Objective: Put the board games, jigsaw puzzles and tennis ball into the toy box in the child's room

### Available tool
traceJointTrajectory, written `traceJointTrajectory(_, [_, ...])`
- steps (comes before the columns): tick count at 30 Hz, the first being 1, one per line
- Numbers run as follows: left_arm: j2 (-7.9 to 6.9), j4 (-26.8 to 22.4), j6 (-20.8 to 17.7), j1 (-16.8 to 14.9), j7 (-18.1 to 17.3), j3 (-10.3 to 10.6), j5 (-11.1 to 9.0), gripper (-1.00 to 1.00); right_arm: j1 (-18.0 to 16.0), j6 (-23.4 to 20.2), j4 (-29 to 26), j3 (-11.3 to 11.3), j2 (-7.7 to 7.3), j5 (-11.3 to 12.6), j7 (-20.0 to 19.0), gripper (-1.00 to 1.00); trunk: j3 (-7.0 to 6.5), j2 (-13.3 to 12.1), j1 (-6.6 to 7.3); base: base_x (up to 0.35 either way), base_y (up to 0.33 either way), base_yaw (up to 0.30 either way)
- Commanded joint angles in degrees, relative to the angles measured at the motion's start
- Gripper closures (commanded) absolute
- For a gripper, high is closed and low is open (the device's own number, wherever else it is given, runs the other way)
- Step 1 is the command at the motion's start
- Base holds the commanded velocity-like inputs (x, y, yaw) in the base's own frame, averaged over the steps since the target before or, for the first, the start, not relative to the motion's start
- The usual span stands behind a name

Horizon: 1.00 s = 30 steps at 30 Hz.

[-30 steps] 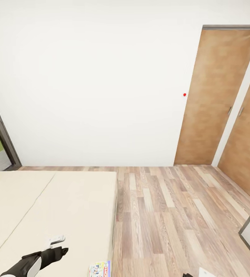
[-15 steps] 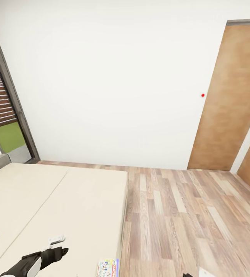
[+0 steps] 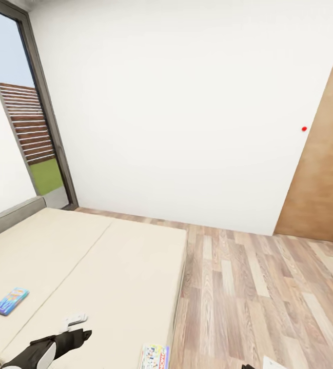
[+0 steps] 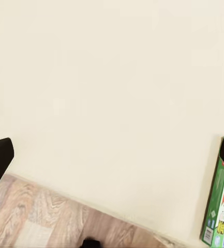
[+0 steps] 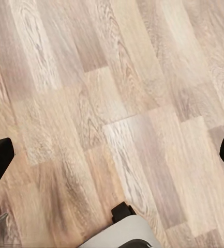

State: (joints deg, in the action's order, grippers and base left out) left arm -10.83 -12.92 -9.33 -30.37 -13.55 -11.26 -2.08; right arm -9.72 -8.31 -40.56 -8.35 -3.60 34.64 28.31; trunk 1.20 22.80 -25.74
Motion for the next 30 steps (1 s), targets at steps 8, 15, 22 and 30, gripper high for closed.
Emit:
traceJointTrajectory(8, [0.1, -0.1, -0.5, 0.0, -0.3, -0.3, -0.2, -1.0, 0.0, 0.2, -0.1, -1.8, -0.09, 0.3, 0.5, -1.0, -0.16, 0.1, -0.04, 0.002, -0.005, 0.283])
traceJointTrajectory(15, [0.11, -0.1, -0.5, 0.0, -0.3, -0.3, -0.2, -1.0, 0.0, 0.4, -0.1, -2.0, -0.09, 0.3, 0.5, -1.0, -0.42, 0.1, -0.04, 0.0, -0.001, 0.282])
traceJointTrajectory(22, [0.11, -0.1, -0.5, 0.0, -0.3, -0.3, -0.2, -1.0, 0.0, 0.4, -0.1, -2.0, -0.09, 0.3, 0.5, -1.0, -0.68, 0.1, -0.04, 0.017, -0.06, 0.282])
traceJointTrajectory(30, [0.11, -0.1, -0.5, 0.0, -0.3, -0.3, -0.2, -1.0, 0.0, 0.4, -0.1, -2.0, -0.09, 0.3, 0.5, -1.0, -0.97, 0.1, -0.04, 0.085, -0.178, 0.282])
